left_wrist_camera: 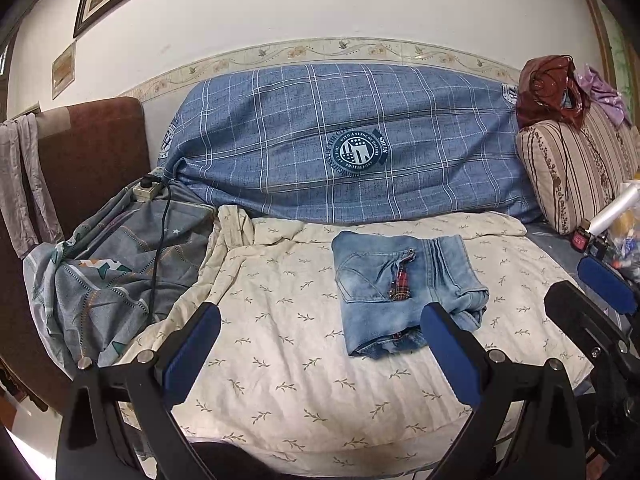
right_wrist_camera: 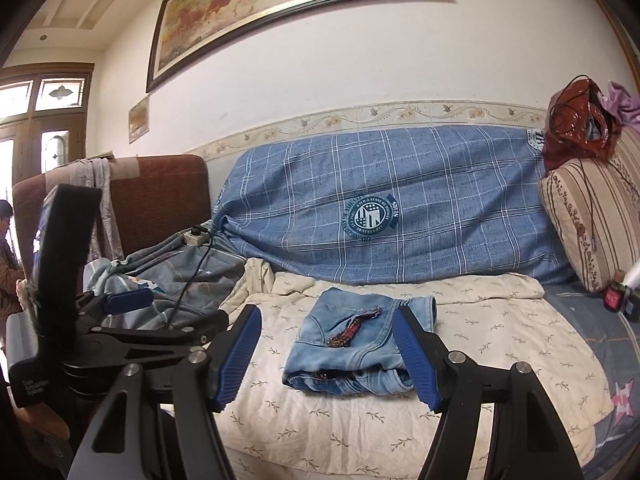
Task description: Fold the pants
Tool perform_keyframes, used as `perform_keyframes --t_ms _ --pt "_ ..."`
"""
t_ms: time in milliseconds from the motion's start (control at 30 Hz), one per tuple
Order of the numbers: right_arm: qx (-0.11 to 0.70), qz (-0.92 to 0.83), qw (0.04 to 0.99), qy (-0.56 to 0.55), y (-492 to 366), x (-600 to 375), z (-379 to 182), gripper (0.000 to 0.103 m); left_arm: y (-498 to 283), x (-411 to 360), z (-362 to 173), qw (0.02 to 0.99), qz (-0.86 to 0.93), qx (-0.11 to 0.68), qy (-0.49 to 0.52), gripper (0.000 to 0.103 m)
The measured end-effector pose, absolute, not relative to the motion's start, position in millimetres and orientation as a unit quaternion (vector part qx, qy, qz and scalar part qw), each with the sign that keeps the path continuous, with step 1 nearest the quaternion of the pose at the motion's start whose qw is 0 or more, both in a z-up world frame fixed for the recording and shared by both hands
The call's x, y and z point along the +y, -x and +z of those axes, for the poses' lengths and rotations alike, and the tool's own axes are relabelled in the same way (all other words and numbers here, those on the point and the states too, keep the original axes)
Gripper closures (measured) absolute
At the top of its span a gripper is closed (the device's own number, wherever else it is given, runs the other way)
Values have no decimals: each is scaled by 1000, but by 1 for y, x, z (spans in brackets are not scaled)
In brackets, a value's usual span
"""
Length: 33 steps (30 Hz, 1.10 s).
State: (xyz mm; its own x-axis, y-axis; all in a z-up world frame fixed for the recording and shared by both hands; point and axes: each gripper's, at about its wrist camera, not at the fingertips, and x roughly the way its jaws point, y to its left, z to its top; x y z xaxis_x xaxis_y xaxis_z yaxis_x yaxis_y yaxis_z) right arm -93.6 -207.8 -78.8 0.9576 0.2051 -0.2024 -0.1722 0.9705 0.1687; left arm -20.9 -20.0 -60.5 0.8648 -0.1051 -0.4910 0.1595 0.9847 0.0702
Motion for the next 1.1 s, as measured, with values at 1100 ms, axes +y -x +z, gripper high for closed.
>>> perform_keyframes --t_ms 1100 --pt "143 71 984 -81 79 -215 -91 32 18 4 -67 968 -34 240 -63 3"
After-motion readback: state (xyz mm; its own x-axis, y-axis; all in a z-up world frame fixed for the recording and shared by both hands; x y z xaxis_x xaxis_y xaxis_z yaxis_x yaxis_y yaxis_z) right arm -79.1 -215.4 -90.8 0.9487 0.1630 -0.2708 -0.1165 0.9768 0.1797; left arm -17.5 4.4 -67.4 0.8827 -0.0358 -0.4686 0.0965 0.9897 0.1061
